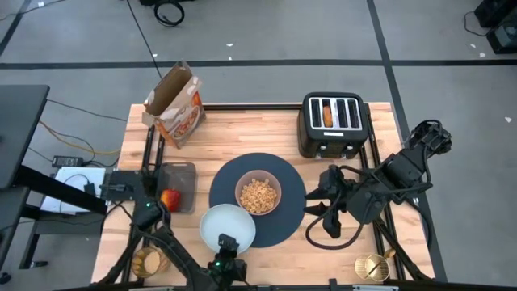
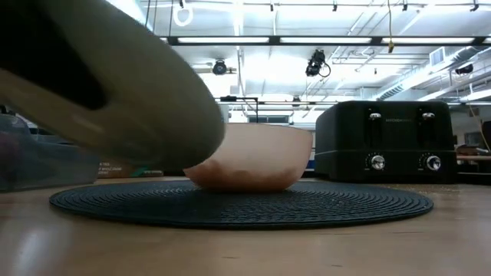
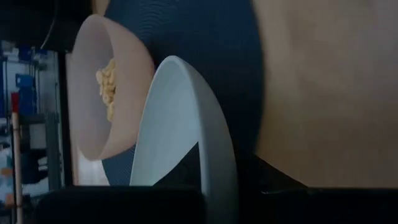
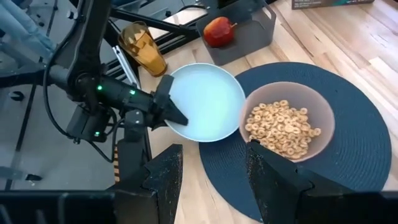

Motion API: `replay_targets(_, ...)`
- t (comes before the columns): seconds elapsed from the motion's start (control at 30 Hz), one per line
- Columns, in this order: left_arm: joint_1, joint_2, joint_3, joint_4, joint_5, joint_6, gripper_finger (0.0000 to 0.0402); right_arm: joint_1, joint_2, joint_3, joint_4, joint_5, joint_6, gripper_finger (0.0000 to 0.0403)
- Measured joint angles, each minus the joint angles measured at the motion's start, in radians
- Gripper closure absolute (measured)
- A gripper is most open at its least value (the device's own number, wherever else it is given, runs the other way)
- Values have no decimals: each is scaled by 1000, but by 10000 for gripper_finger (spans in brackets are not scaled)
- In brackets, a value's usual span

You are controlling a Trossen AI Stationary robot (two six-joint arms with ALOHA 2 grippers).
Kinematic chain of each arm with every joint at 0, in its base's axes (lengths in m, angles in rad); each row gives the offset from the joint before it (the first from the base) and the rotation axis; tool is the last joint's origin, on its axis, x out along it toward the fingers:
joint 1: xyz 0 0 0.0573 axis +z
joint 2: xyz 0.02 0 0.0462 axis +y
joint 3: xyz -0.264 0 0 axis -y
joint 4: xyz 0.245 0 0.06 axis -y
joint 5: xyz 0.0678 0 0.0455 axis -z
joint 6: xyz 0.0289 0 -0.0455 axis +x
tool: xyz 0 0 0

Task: Arrange a breakfast setting
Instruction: Put the blue plate on the bottom left of the orange bowl on the blue placemat

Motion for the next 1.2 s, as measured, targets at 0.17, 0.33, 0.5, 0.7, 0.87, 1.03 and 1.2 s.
replay_targets(0.17, 15, 0, 0, 0, 13, -24, 359, 0, 0, 0, 0, -7, -19, 222)
replay_targets(0.33, 18, 0, 0, 13, 31, -31, 359, 0, 0, 0, 0, -7, -63, 222)
replay_targets(0.5, 18, 0, 0, 35, 82, -55, 359, 0, 0, 0, 0, -7, -78, 222)
replay_targets(0.7, 30, 0, -59, 34, 63, -87, 359, -1, 0, 1, 0, -7, -83, 222)
replay_targets(0.87, 35, 2, -98, 32, 58, -87, 353, -1, 0, 1, 3, -7, -89, 222)
replay_targets(1.03, 43, 2, -87, 38, 57, -88, 332, -1, 0, 1, 7, -7, -89, 222)
replay_targets(1.2, 45, 2, -87, 66, 48, -89, 299, -4, 0, 1, 42, -7, -104, 222)
